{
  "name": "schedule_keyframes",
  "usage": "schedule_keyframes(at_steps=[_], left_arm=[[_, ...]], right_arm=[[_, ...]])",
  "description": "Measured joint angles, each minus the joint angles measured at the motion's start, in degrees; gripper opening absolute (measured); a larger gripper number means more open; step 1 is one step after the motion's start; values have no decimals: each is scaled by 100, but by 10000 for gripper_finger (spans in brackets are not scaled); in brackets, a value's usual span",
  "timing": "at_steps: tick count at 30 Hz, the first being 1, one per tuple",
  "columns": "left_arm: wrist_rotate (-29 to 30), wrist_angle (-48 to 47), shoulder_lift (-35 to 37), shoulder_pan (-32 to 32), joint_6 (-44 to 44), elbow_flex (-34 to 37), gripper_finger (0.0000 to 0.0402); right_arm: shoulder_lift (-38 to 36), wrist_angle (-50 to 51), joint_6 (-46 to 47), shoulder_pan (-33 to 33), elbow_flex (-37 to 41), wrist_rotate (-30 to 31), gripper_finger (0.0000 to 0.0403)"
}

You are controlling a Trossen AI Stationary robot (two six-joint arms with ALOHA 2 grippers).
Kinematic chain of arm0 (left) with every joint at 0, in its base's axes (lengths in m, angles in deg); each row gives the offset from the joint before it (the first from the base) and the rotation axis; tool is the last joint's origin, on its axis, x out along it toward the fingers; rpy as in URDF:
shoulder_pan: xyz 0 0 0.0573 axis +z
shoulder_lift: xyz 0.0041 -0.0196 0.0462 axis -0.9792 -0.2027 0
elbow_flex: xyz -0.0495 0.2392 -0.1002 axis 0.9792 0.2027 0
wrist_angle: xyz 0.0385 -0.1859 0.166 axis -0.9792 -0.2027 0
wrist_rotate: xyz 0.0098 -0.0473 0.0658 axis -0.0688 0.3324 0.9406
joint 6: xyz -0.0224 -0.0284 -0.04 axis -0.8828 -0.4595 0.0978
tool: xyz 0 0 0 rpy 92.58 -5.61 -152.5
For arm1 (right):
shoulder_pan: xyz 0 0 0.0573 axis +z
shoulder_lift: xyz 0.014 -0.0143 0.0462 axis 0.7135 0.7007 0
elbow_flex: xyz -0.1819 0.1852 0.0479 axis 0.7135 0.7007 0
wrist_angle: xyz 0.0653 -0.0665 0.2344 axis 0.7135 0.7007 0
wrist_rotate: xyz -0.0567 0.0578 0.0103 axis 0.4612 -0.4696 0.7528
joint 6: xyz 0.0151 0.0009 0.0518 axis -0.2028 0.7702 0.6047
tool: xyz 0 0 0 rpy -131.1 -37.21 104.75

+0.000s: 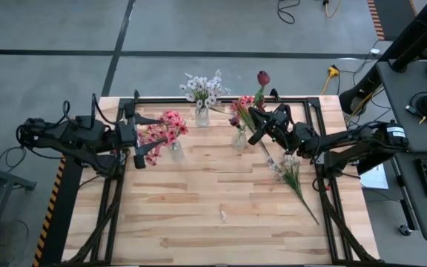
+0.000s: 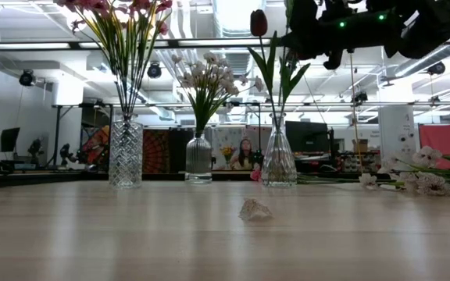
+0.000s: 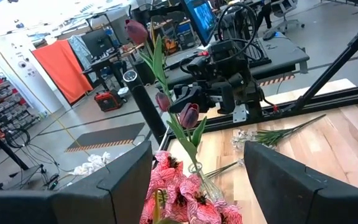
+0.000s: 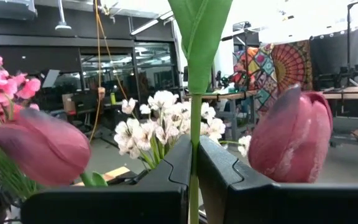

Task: Sort flowers into vase by color
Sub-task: Put the red tulip into the bottom right transparent vase

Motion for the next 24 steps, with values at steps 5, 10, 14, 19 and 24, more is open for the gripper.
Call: schedule_keyframes(at_steps=[5,10,14,19,24], left_arm=[[2,-9,-11,0,-23,2,237],[6,-13,-1,0,-108,2,237],[9,-63,6,0,-163,2,237],[10,-129,6,0,-195,4,237],[9,-181,4,0,-195,4,237]], right_arm=[[311,10,-149,0,-233,-2,12],[623,19,-288,0,-408,37,12],[672,4,-296,0,-433,44,12],[626,60,-437,2,-429,46,12],[557,201,-728,15,-420,44,12]])
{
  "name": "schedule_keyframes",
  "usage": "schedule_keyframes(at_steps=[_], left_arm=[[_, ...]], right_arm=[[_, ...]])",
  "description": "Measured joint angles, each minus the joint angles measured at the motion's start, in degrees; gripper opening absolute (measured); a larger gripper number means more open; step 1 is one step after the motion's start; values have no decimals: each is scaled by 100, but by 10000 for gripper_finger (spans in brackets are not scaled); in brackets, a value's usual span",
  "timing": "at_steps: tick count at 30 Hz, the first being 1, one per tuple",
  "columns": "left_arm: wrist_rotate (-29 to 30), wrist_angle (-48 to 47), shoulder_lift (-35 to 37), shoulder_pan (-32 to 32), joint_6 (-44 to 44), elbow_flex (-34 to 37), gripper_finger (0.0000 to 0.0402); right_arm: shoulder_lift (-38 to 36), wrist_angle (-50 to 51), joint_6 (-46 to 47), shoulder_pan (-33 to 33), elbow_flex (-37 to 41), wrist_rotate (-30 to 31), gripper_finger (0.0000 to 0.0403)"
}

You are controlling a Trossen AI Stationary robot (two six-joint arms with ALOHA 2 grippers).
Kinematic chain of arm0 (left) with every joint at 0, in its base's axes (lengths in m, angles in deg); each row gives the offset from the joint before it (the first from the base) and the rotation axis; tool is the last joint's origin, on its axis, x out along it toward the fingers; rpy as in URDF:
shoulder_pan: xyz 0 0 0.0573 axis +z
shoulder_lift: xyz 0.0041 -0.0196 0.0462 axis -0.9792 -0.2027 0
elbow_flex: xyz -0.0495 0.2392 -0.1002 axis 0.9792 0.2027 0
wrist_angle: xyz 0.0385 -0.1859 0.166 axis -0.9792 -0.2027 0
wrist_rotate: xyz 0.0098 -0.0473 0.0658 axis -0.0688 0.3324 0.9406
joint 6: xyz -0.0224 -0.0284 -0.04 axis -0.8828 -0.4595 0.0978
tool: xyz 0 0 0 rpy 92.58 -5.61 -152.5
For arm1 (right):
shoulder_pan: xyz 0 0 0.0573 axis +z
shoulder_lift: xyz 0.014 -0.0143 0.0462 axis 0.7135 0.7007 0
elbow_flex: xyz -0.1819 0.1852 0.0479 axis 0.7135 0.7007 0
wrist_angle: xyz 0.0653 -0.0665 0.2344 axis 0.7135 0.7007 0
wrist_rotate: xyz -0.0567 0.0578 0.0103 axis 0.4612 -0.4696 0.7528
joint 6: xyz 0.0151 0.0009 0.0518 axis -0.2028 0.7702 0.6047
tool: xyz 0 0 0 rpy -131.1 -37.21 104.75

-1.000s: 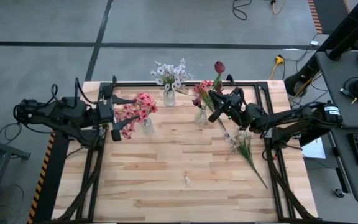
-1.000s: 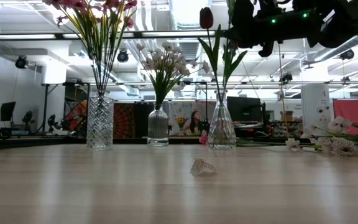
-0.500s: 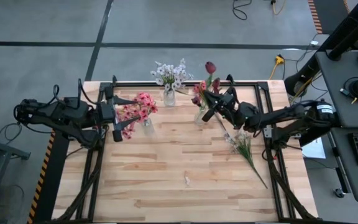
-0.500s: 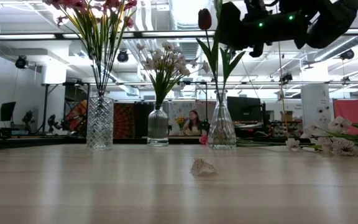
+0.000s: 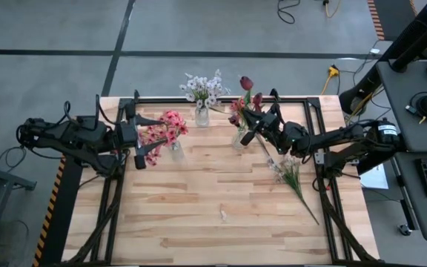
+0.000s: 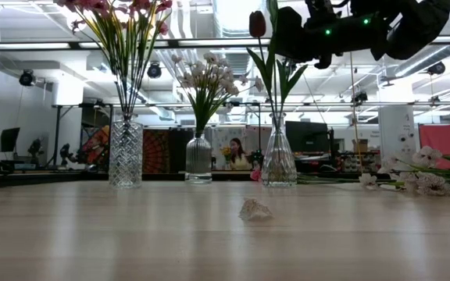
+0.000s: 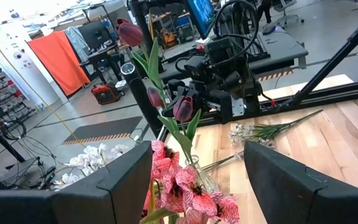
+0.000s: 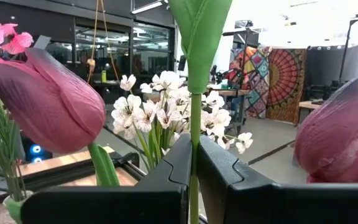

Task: Sort flowers into vase by color
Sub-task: Put the red tulip into the bottom right transparent vase

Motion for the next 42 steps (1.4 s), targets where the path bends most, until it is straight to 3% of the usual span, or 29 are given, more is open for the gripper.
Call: schedule_keyframes(at_steps=[22,42], left_arm=[[0,-2,-9,0,0,0,237],[-2,-55,-11,0,-26,2,237]], right_arm=[[2,381,235,0,2,2,17],[-23,515,382,45,4,13,131]])
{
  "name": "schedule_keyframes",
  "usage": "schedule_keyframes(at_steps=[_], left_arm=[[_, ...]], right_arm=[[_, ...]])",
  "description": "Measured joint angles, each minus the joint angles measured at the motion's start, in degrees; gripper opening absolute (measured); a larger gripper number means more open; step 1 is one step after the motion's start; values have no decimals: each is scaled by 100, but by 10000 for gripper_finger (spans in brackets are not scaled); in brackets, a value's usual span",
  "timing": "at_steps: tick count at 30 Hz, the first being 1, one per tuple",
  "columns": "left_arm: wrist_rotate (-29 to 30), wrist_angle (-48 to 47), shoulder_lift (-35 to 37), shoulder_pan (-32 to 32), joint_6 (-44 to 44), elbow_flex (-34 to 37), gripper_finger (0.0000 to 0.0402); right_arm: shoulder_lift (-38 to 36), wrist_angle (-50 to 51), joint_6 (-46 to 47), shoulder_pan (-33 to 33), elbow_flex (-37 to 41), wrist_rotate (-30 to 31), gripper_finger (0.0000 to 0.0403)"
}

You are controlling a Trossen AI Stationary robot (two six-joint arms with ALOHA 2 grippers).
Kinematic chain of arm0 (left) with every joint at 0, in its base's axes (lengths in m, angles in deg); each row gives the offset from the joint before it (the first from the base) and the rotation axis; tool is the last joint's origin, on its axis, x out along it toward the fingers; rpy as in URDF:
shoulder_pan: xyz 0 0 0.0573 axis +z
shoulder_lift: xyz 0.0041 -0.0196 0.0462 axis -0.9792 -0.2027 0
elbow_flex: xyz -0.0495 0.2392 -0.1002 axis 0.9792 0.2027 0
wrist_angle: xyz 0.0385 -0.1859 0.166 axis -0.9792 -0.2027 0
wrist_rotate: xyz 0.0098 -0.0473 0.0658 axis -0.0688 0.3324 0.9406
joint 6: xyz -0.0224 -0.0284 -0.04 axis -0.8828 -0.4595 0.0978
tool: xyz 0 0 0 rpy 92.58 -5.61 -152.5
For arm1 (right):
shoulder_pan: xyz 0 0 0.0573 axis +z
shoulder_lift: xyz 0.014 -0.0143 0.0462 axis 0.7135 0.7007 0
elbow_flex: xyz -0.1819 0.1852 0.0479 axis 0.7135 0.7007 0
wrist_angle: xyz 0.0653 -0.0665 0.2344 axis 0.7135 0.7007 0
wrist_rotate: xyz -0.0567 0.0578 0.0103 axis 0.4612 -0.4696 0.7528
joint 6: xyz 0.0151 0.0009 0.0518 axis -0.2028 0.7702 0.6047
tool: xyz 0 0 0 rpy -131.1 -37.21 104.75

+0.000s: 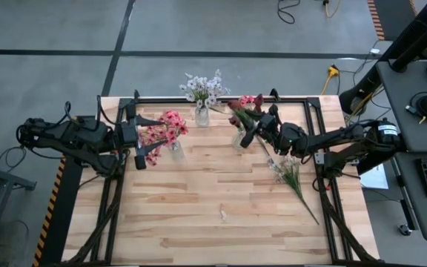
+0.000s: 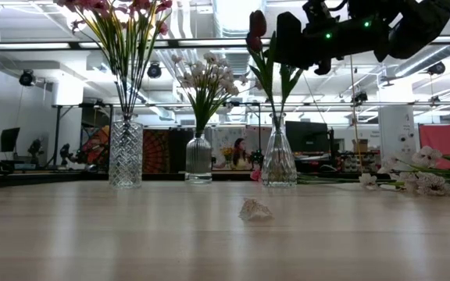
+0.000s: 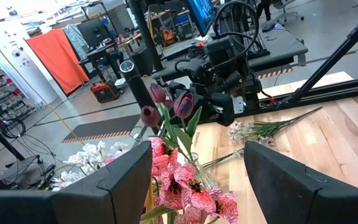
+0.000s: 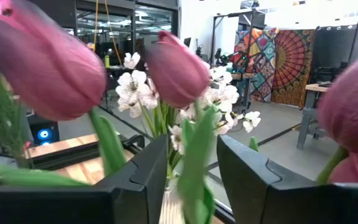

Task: Sort flowers into vase by color
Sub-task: Put the red tulip into the bottom right transparent vase, then put the pink flower into the bottom left transparent vase

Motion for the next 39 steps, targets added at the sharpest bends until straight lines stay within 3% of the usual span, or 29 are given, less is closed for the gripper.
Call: schedule_keyframes(at_steps=[7,13,19,23,27,34,39], left_arm=[[0,2,-7,1,0,0,237],[-2,155,-8,2,84,-48,237],[-2,186,-7,2,310,-340,237],[-2,109,-7,2,434,-615,237],[-2,-66,-7,2,501,-907,237],[0,-376,-12,2,456,-1137,237],[-2,-467,-38,2,353,-1137,237]], right_arm=[[-412,496,6,174,0,2,159],[-945,1411,58,349,-95,1,159],[-1409,2832,4,628,-467,-2,151],[-1584,4310,199,882,-973,-14,145],[-1617,6346,1172,1072,-1650,-30,139],[-1452,10026,3911,1190,-2548,-81,129],[-1445,11131,5076,1166,-2493,-58,126]])
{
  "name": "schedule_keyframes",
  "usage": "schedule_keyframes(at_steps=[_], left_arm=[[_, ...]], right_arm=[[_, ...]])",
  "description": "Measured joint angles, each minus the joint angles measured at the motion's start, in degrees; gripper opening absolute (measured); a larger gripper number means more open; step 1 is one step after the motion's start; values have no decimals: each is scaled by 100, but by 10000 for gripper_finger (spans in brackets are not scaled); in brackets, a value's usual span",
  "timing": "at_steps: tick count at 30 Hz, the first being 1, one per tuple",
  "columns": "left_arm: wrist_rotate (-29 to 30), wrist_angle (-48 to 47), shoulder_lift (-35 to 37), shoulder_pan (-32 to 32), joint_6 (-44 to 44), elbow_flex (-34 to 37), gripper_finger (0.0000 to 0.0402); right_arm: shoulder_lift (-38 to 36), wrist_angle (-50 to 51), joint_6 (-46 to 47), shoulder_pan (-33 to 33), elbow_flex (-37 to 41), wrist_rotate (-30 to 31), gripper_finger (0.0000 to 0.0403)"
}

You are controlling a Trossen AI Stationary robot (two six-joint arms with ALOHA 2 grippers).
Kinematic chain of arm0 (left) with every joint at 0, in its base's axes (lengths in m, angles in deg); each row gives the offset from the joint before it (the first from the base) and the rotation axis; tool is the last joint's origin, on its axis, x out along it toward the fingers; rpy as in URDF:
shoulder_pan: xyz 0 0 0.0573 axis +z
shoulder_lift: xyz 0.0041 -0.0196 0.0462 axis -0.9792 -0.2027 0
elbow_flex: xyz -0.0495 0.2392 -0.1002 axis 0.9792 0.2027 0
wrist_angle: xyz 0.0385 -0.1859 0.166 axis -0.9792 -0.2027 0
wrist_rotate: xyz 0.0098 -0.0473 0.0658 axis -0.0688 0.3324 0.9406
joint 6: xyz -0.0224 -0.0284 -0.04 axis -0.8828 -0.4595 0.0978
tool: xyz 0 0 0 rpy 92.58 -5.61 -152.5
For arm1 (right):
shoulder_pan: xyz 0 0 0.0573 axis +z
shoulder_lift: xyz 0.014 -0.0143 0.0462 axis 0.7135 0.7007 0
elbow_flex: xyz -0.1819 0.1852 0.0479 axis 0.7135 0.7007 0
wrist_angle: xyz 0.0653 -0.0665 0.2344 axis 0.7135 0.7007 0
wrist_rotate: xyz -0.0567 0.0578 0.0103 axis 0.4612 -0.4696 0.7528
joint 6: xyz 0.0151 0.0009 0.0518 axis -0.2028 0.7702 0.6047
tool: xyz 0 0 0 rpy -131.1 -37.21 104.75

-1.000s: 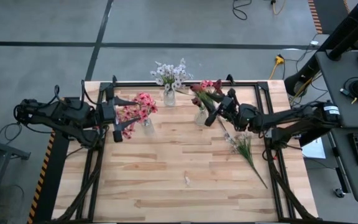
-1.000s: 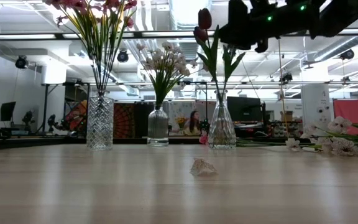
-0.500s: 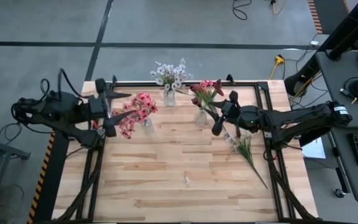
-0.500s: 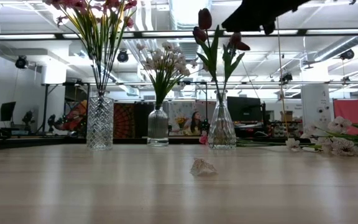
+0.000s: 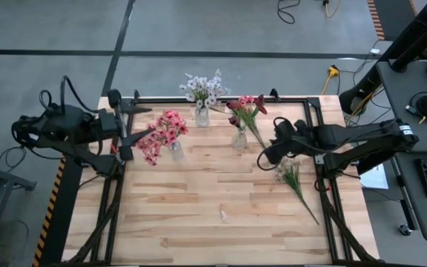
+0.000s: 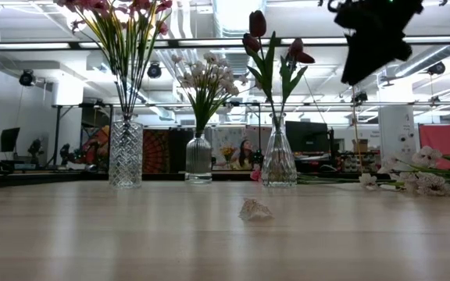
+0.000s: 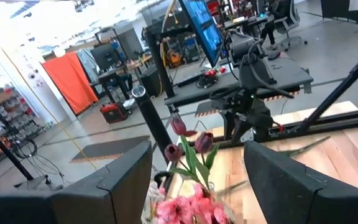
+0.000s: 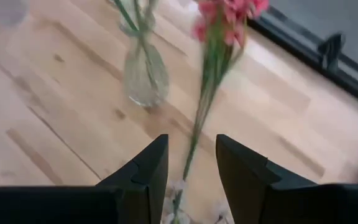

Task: Sort flowers into vase by color
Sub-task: Put the pink flower into the bottom left transparent vase

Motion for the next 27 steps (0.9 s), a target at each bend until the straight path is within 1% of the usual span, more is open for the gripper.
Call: schedule_keyframes(at_steps=[2,4,6,8,11,13,16,22,27], left_arm=[[2,-105,-25,0,-70,0,237],[2,-229,-50,0,-151,-6,237],[0,-244,-60,0,-207,0,237],[2,-256,-67,0,-224,0,237],[2,-260,-80,0,-224,0,237],[2,-265,-80,0,-224,0,237],[2,-263,-69,0,-224,0,237],[2,-260,-96,0,-224,0,237],[2,-258,-104,0,-224,0,237]], right_arm=[[-16,-10,207,0,175,-7,131],[-18,-256,245,2,417,-101,142],[-13,-635,52,1,680,-282,158],[5,-1157,-356,2,957,-413,175],[30,-1962,-635,-37,1387,-458,196],[66,-2340,-533,-130,1611,-455,206],[182,-2781,-126,-310,1839,-457,215],[670,-2743,-148,-678,1864,-416,216],[1265,-2886,-298,-1196,1797,-455,217]])
